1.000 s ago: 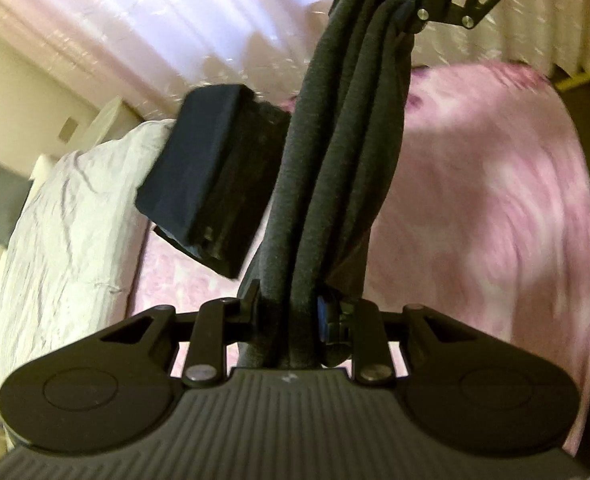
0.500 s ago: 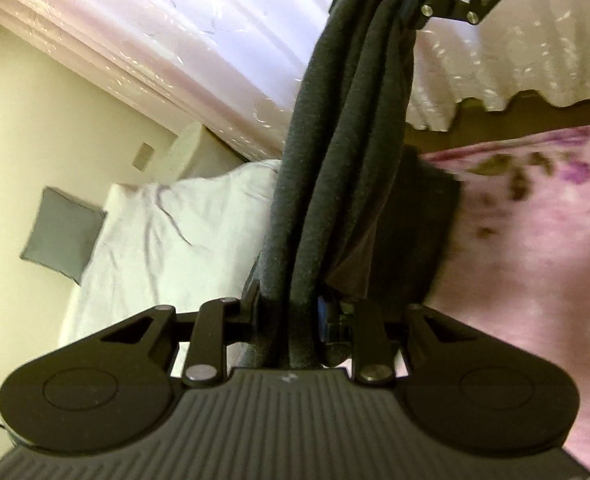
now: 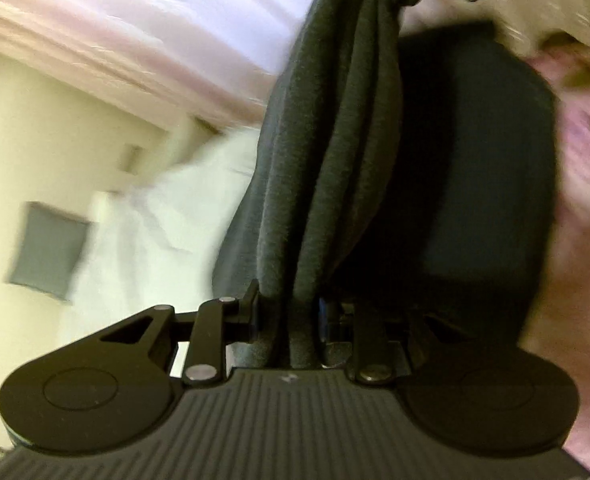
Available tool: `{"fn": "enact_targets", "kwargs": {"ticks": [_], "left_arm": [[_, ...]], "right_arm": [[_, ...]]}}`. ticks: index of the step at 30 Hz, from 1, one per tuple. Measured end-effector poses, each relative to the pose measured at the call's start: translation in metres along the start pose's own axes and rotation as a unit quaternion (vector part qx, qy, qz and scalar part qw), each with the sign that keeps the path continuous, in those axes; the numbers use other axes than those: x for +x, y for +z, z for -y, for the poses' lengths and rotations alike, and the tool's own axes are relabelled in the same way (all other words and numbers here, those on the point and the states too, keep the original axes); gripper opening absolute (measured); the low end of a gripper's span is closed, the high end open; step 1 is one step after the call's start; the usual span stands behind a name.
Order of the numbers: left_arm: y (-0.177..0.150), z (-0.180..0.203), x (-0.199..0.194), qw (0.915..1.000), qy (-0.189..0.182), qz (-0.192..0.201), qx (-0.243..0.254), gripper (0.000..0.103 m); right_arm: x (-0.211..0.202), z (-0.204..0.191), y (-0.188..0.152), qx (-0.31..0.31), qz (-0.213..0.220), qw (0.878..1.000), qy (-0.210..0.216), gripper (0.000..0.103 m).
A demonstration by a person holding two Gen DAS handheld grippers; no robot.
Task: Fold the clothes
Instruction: 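Lift the folded trousers with both grippers and carry them toward the clothes stack, then lower the folded trousers onto the clothes stack and open both grippers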
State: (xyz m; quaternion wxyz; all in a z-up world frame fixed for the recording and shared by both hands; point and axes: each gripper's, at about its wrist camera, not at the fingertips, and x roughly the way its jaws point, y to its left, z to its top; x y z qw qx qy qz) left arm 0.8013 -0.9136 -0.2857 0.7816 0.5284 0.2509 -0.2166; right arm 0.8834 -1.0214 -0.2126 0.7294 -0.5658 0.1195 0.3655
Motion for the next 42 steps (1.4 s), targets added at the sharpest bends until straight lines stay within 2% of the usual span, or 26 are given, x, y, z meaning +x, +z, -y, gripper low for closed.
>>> {"fn": "enact_targets", "kwargs": {"ticks": [2,4,6,9,12,16,20,24,27,29,31,32,33,34,37,40,42], "left_arm": [[-0.011,0.028,0.002,0.9997,0.008,0.011,0.018,0.023],[-0.016,0.031,0.001,0.9995,0.018,0.023,0.007,0.023],[-0.017,0.028,-0.001,0.9994,0.019,0.03,0.002,0.024],[-0.019,0.019,-0.01,0.999,0.021,0.038,0.006,0.024],[-0.022,0.014,-0.024,0.9985,0.033,0.044,0.005,0.023],[-0.029,0.032,-0.033,0.999,0.025,0.038,-0.002,0.023],[-0.027,0.04,-0.03,0.9988,0.034,0.034,-0.005,0.023],[-0.025,0.036,-0.043,0.9987,0.038,0.032,-0.013,0.023],[-0.027,0.045,-0.041,0.9993,0.027,0.023,-0.009,0.023],[-0.027,0.051,-0.038,0.9994,0.028,0.021,0.0,0.025],[-0.028,0.045,-0.037,0.9994,0.028,0.02,0.002,0.033],[-0.029,0.043,-0.04,0.9996,0.024,0.016,-0.002,0.035],[-0.031,0.041,-0.045,0.9997,0.02,0.013,-0.006,0.039],[-0.033,0.039,-0.051,0.9997,0.015,0.011,-0.015,0.044],[-0.04,0.027,-0.073,0.9979,-0.005,0.01,-0.065,0.046],[-0.045,0.005,-0.093,0.9879,-0.012,0.02,-0.153,0.045],[-0.041,-0.016,-0.095,0.9792,-0.011,0.026,-0.201,0.044]], "right_arm": [[0.003,-0.022,-0.013,-0.005,0.0,1.0,0.001,0.037],[0.0,-0.035,-0.025,-0.008,0.004,1.0,-0.004,0.037],[-0.004,-0.032,-0.028,-0.004,0.008,1.0,-0.003,0.037],[-0.011,-0.023,-0.022,0.006,0.01,1.0,0.002,0.034],[-0.023,-0.021,-0.002,0.014,0.02,1.0,-0.003,0.033],[-0.027,-0.041,0.002,0.005,0.019,1.0,0.009,0.033],[-0.023,-0.064,-0.009,-0.021,0.015,1.0,-0.001,0.033],[-0.021,-0.059,-0.005,-0.011,0.016,1.0,-0.005,0.033],[-0.019,-0.064,-0.008,-0.022,0.023,0.999,-0.005,0.033],[-0.019,-0.071,-0.009,-0.042,0.025,0.999,-0.007,0.04],[-0.022,-0.072,-0.008,-0.049,0.023,0.999,-0.007,0.046],[-0.026,-0.07,-0.008,-0.045,0.021,0.999,-0.003,0.061],[-0.03,-0.068,-0.008,-0.04,0.019,0.999,0.0,0.069],[-0.034,-0.066,-0.008,-0.036,0.017,0.999,0.004,0.075],[-0.05,-0.055,-0.004,0.005,0.019,0.999,0.045,0.075],[-0.062,-0.022,0.005,0.093,0.031,0.993,0.066,0.074],[-0.059,0.005,0.009,0.166,0.033,0.983,0.074,0.06]]}}
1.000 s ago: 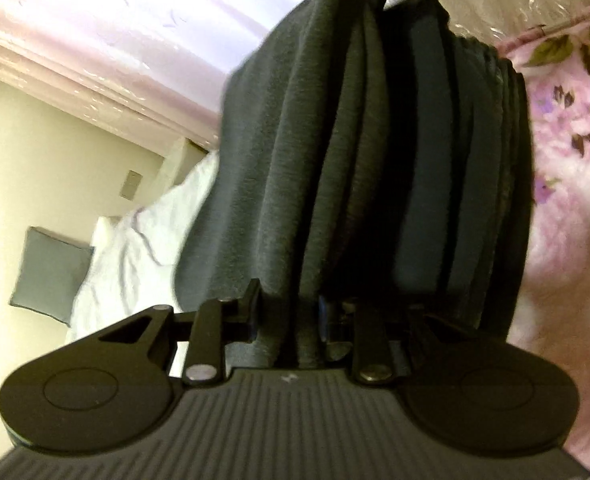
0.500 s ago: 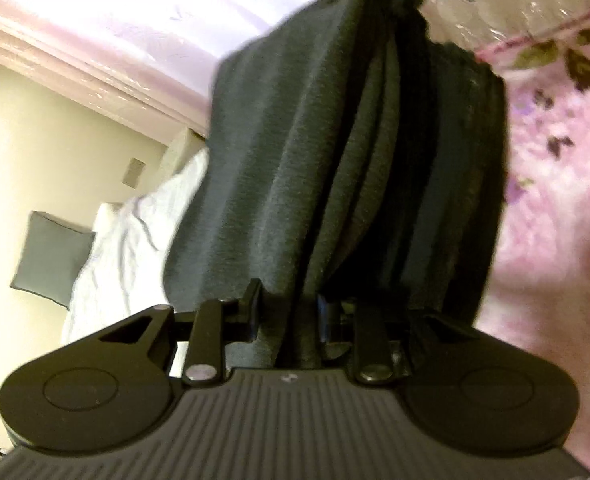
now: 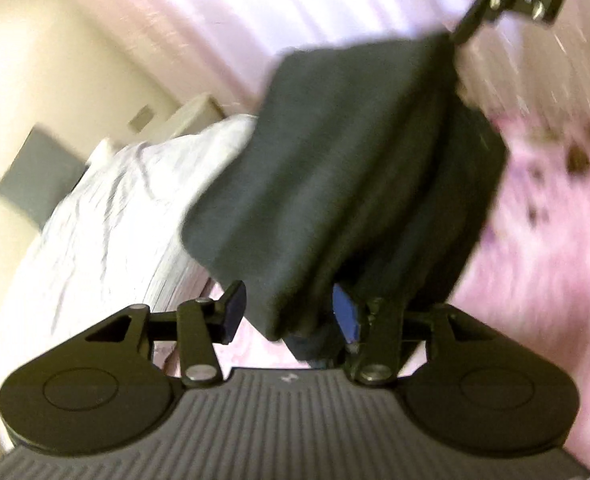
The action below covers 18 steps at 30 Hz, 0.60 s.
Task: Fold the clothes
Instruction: 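Lower the folded trousers onto the clothes stack and open both grippers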
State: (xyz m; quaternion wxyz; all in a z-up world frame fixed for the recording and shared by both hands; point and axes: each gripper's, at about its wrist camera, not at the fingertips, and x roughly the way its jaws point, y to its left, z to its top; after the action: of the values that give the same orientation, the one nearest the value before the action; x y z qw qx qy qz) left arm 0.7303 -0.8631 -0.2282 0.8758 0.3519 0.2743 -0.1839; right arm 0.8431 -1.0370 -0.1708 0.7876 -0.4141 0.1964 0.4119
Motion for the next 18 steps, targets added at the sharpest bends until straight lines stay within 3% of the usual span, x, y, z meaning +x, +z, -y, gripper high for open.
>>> {"fn": "enact_targets", "kwargs": {"ticks": [1,2,4,5,7,9,18], "left_arm": [[0.006,-0.008,0.002,0.9998,0.0,0.002,-0.02,0.043],[0.012,-0.014,0.007,0.9993,-0.003,0.003,-0.036,0.043],[0.021,-0.025,0.018,0.9977,-0.011,0.001,-0.067,0.042],[0.022,-0.027,0.027,0.9965,-0.023,-0.009,-0.08,0.042],[0.017,-0.027,0.048,0.9915,-0.061,-0.043,-0.107,0.042],[0.009,-0.023,0.062,0.986,-0.089,-0.062,-0.127,0.044],[0.013,-0.018,0.069,0.9859,-0.082,-0.075,-0.125,0.047]], "right_arm": [[0.003,0.014,0.004,0.043,0.002,0.999,0.011,0.048],[0.01,0.029,0.006,0.097,0.0,0.995,0.033,0.043],[0.03,0.054,-0.002,0.205,-0.011,0.975,0.087,0.027],[0.042,0.058,-0.008,0.231,-0.027,0.967,0.102,0.027],[0.062,0.055,-0.022,0.255,-0.066,0.957,0.125,0.027],[0.065,0.048,-0.034,0.274,-0.073,0.95,0.133,0.027],[0.068,0.038,-0.033,0.255,-0.08,0.956,0.123,0.027]]}}
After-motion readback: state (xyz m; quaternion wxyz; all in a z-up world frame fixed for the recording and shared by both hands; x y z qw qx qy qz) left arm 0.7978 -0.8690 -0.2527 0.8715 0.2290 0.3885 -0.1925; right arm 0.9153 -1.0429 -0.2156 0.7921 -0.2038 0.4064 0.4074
